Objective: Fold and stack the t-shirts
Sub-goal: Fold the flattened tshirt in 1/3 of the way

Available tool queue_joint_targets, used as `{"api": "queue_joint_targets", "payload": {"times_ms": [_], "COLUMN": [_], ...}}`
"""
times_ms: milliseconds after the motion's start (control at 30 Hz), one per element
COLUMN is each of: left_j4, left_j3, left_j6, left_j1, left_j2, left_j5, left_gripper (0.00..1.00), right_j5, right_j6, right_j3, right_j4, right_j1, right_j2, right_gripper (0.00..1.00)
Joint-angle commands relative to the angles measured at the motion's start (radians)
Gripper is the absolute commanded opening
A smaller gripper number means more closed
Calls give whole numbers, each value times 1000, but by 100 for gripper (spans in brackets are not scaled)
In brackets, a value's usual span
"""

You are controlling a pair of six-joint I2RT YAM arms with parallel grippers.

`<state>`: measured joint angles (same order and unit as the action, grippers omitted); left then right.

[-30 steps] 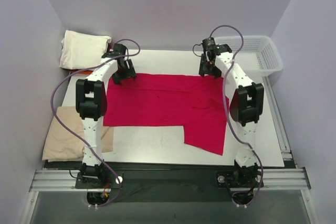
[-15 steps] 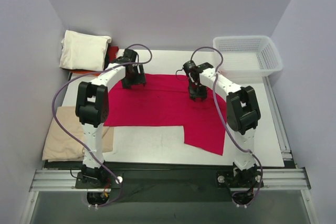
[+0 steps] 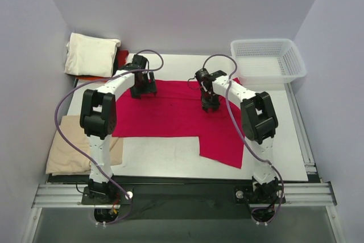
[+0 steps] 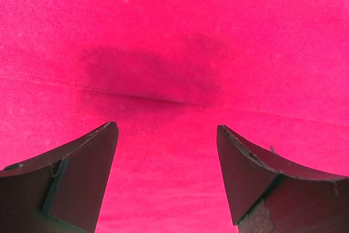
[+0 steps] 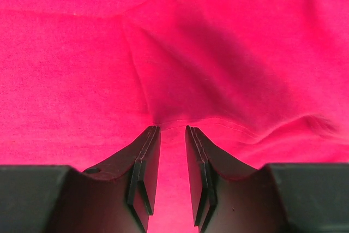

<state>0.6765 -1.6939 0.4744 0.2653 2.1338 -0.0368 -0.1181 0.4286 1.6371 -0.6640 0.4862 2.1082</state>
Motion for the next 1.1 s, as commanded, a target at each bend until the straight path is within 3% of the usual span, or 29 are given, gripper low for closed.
{"api": "queue_joint_targets", "payload": {"times_ms": [0, 367, 633, 1067], "left_j4": [-35, -35, -37, -46], "left_j3": [2, 0, 5, 14], "left_j6": [-10, -10, -10, -2], "left_j1": [-5, -6, -6, -5], "left_j2": [-60, -55, -54, -51], "left_j5": [-3, -2, -3, -2], "left_gripper": [84, 84, 84, 84], "right_j5": [15, 29, 24, -9], "right_j6": [2, -2, -7, -13], "right_j3": [-3, -33, -39, -39], "right_j4": [-26, -22, -22, -34], "right_j1": [8, 17, 17, 86], "right_j2": [9, 33, 27, -66], "right_gripper": [27, 25, 0, 0]}}
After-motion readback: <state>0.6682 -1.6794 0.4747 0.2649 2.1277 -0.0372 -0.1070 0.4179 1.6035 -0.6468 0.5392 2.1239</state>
